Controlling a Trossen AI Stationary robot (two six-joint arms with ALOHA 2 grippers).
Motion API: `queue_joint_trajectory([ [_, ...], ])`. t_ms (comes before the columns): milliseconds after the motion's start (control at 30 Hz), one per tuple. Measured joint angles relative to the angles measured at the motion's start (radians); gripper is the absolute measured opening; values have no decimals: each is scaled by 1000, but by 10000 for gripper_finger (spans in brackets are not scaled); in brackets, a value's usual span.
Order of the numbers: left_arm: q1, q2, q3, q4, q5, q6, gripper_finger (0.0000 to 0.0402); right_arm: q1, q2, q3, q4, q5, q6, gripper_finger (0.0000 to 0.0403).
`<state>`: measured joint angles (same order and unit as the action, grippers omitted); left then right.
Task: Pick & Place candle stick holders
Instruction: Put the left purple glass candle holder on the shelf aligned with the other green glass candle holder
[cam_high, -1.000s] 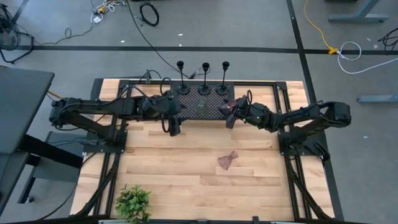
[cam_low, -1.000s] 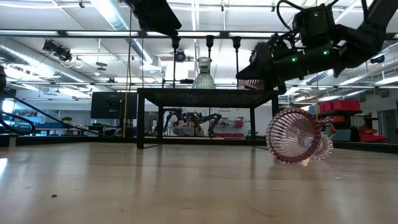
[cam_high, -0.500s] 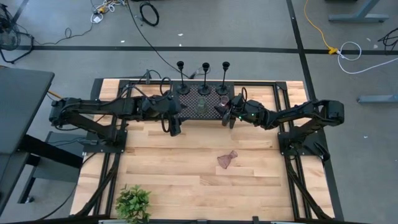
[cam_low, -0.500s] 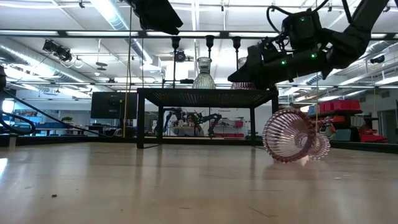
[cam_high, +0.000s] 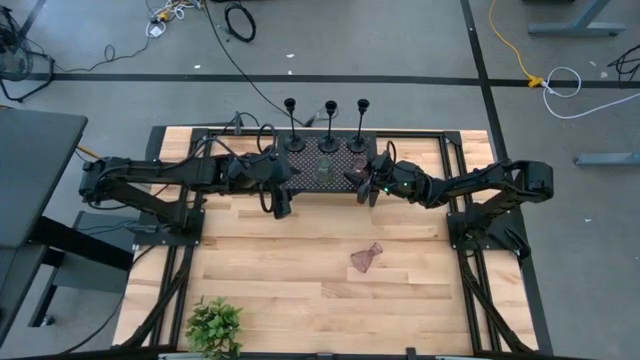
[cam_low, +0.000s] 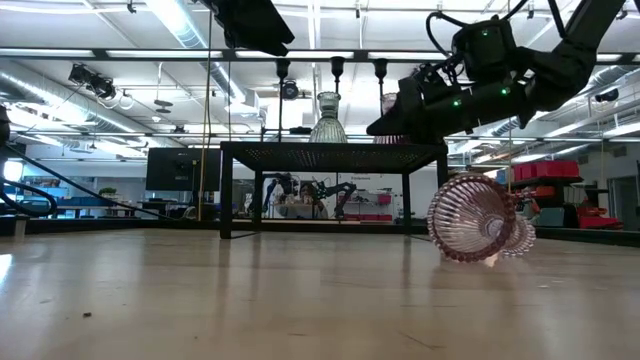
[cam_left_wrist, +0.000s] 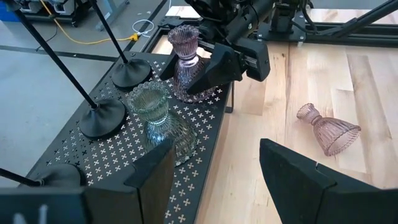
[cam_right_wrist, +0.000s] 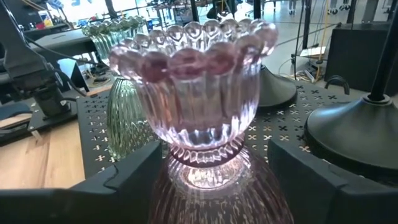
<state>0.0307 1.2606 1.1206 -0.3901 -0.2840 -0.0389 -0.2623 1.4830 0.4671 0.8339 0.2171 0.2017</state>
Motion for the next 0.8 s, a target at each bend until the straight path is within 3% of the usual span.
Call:
queue_joint_trajectory([
  [800, 0, 0, 1, 0, 0, -2, 233, 2, -38, -3, 49, -51, -64, 303],
])
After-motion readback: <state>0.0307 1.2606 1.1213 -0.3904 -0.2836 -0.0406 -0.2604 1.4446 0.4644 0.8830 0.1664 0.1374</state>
